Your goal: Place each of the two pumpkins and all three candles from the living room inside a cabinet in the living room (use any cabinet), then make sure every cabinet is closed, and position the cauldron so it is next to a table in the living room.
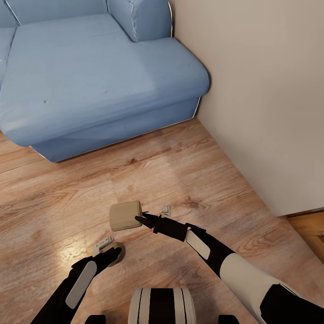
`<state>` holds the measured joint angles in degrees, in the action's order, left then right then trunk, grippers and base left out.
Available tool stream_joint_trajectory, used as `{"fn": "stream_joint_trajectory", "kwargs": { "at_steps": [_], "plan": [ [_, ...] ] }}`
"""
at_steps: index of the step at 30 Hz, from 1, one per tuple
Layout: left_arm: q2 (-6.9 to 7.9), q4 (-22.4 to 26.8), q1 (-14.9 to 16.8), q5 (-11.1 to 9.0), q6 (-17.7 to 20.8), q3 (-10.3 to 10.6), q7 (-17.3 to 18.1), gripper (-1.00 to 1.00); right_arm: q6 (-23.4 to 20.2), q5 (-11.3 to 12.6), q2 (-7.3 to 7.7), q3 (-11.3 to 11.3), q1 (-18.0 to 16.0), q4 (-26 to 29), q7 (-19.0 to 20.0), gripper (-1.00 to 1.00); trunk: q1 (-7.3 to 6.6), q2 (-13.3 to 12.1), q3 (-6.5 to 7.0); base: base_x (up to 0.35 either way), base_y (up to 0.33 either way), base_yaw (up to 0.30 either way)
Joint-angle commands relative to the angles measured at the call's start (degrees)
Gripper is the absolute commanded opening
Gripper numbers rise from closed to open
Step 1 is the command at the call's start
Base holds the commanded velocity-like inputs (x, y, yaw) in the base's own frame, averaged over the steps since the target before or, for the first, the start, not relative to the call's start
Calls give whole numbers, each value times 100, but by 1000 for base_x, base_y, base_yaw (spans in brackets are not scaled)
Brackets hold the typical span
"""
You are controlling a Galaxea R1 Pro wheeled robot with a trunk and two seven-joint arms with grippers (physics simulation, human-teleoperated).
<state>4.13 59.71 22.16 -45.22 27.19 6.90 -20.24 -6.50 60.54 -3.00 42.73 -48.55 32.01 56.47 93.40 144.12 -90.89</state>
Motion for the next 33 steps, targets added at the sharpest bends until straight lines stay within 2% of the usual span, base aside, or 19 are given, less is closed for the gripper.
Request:
{"fn": "stream_joint_trajectory", "kwargs": {
  "at_steps": [1, 11, 17, 28, 33],
  "plan": [
    [13, 6, -1, 31, 33, 11, -68, -100, -62, 63, 1, 15, -5, -2, 13, -100, 0, 1, -4, 0, 0, 0],
    [26, 6, -1, -21, 41, -21, -68, -100, -57, 63, 10, 8, -5, -10, 13, -100, 0, 1, -4, 0, 0, 0],
    [42, 3, -1, -30, 49, -31, -67, -100, -53, 70, 11, 8, -5, -11, 13, -100, -15, -7, 129, 0, 0, 0],
    [37, -6, -1, -30, 41, -41, -68, -100, -53, 72, 16, 8, -5, -19, 13, -100, -15, -7, 129, 0, 0, 0],
    [89, -49, -1, -38, 56, -81, -60, -100, -50, 85, 25, -16, -5, -19, 15, -100, -28, -14, 240, 0, 0, 0]
  ]
}}
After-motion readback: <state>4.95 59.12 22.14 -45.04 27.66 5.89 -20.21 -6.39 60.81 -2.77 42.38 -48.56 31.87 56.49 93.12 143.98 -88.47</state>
